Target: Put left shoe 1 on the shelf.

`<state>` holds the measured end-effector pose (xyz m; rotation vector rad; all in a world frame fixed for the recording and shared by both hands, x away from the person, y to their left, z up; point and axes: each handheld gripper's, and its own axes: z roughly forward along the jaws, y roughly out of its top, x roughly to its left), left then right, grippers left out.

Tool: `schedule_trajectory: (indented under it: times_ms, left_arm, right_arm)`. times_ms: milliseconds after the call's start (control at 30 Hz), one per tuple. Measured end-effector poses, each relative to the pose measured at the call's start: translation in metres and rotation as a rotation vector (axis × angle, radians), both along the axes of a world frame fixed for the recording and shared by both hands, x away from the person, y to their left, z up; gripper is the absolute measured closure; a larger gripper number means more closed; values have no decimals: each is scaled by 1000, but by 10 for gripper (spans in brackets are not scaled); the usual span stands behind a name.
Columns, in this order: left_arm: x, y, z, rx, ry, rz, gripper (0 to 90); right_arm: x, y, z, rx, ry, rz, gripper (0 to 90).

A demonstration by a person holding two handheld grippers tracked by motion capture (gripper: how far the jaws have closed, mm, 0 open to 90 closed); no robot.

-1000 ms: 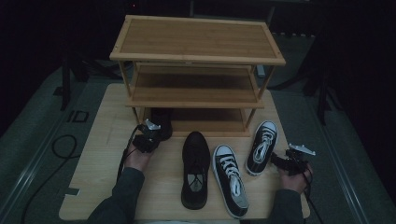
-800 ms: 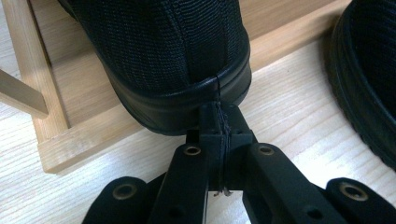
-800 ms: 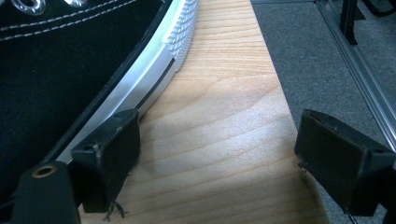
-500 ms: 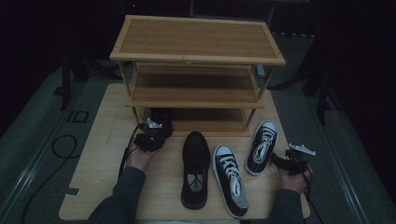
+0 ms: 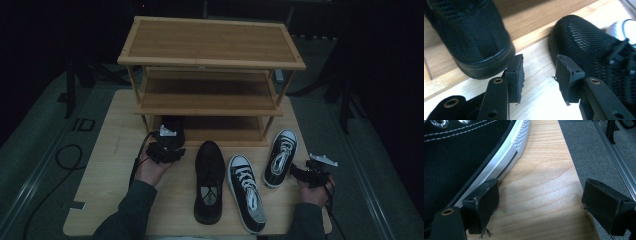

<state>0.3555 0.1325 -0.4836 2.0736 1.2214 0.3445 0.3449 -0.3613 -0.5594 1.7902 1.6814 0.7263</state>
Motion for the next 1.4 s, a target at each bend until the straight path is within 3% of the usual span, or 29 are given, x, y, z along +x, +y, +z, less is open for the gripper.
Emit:
schedule_trajectory:
  times_ms: [167, 267, 700, 800, 1167, 1400]
  left_arm:
    - [-6, -5, 9, -11, 1, -35, 565]
    - [-13, -10, 18, -39, 0, -63, 549]
    - [-36, -29, 36, -43, -9, -142, 508]
    - [-43, -35, 41, -27, -14, -164, 483]
    - [-54, -54, 43, -21, -2, -214, 425]
    - [-62, -67, 36, 15, 13, -253, 424]
  right_arm:
    - [0, 0, 0, 0, 0, 0, 142]
    - [0, 0, 0, 0, 0, 0, 142]
    - [0, 0, 0, 0, 0, 0, 142]
    - [0, 0, 0, 0, 0, 0, 142]
    - [0, 0, 0, 0, 0, 0, 142]
    - [0, 0, 0, 0, 0, 0, 142]
